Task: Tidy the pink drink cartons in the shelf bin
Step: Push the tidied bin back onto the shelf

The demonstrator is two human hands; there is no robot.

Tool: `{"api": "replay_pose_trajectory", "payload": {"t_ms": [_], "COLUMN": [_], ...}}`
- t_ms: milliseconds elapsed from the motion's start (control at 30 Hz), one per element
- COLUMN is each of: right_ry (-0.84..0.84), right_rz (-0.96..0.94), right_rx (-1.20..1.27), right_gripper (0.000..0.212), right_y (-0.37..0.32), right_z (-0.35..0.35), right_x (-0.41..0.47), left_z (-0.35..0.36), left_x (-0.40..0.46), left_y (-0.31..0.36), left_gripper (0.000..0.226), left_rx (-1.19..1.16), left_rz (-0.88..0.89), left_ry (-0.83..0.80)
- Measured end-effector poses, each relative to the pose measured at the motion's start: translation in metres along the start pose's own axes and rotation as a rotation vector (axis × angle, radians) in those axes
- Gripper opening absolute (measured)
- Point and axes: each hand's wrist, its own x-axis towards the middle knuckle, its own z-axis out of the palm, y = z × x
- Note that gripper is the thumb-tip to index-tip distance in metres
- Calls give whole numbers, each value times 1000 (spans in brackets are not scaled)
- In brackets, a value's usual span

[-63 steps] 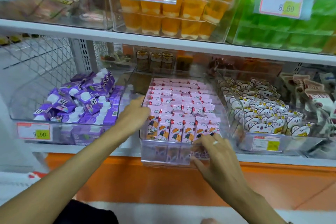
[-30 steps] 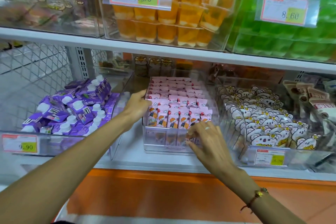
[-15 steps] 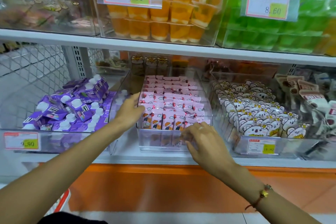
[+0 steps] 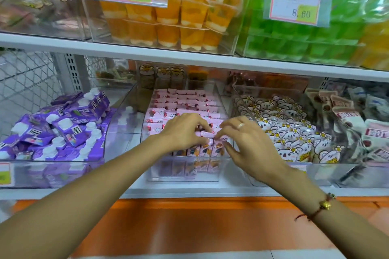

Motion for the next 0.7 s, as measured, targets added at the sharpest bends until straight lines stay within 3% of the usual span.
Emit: {"api": "replay_pose_trajectory", "payload": {"t_ms": [133,367,467,567,633,700], "right_ry": [-16,-168,-196,-194,-192,-127], "right_rz": [115,114,121,99,97,111], "right_rx": [-143,-386,-403,-403,-370,-302], "right_gripper": [28,15,14,17,26,38], "right_y": [8,-8,-11,-12,-12,-13], "right_z": [4,15,15,13,10,3], "right_x": [12,50,52,42,31,18], "left_z": [1,6,11,8,-1,-12], "left_x": [6,19,15,5,-4,-18], "left_y": [-9,-10,-7,-5,-4,-6], "left_gripper": [31,21,22,27,29,28], "left_rx": [24,37,43,56,23,17], "left_rz": [-12,-54,-49,-11,14,26], "left_ry": [32,78,181,138,100,162]}}
